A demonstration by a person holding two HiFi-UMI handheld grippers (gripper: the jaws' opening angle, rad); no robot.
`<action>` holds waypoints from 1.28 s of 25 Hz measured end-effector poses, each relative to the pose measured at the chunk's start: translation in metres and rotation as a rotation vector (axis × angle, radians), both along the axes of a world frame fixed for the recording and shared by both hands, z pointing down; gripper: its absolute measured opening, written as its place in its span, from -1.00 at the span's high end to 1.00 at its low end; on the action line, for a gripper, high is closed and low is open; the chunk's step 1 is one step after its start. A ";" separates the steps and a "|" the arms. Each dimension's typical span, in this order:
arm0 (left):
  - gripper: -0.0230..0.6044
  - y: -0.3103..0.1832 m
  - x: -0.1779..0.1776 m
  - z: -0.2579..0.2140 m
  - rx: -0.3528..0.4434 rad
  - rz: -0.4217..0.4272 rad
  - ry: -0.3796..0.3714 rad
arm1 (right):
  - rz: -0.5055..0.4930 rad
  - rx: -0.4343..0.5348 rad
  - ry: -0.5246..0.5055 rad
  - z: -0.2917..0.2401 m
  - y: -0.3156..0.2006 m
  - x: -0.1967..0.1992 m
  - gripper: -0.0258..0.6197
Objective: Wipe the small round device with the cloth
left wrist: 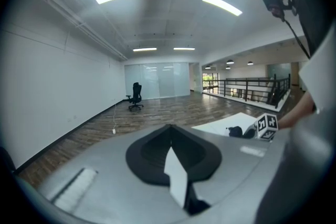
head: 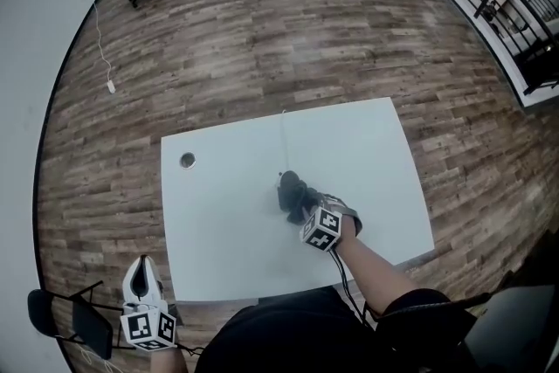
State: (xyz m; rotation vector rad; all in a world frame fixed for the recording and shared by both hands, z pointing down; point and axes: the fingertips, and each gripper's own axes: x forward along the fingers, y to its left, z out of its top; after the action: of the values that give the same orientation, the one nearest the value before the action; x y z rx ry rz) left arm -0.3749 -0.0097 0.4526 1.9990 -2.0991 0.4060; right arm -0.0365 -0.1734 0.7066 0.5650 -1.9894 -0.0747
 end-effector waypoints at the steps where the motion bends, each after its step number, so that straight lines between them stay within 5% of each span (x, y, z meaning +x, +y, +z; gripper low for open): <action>1: 0.90 -0.003 0.001 0.001 0.000 0.010 0.004 | 0.006 -0.009 0.002 0.000 0.003 0.002 0.85; 11: 0.90 -0.069 0.059 0.017 0.039 0.236 0.084 | 0.090 -0.071 0.103 0.006 0.056 0.056 0.85; 18: 0.90 -0.099 0.106 0.025 0.053 0.412 0.129 | 0.282 -0.082 0.137 0.012 0.088 0.110 0.85; 23: 0.90 -0.110 0.122 0.031 0.048 0.489 0.145 | 0.436 0.001 0.123 -0.010 0.090 0.145 0.84; 25: 0.90 -0.112 0.128 0.031 0.049 0.509 0.148 | 0.476 0.053 0.098 -0.024 0.088 0.150 0.81; 29: 0.90 -0.113 0.140 0.032 0.054 0.535 0.155 | 0.507 0.187 -0.016 -0.063 0.076 0.136 0.43; 32: 0.90 -0.110 0.151 0.029 0.056 0.557 0.153 | 0.541 0.259 -0.234 -0.108 0.066 0.116 0.34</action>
State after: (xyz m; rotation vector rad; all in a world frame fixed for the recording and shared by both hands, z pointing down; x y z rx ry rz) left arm -0.2235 -0.1194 0.4818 2.5417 -1.4560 0.2684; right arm 0.0796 -0.1077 0.5990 1.3122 -1.9941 0.0717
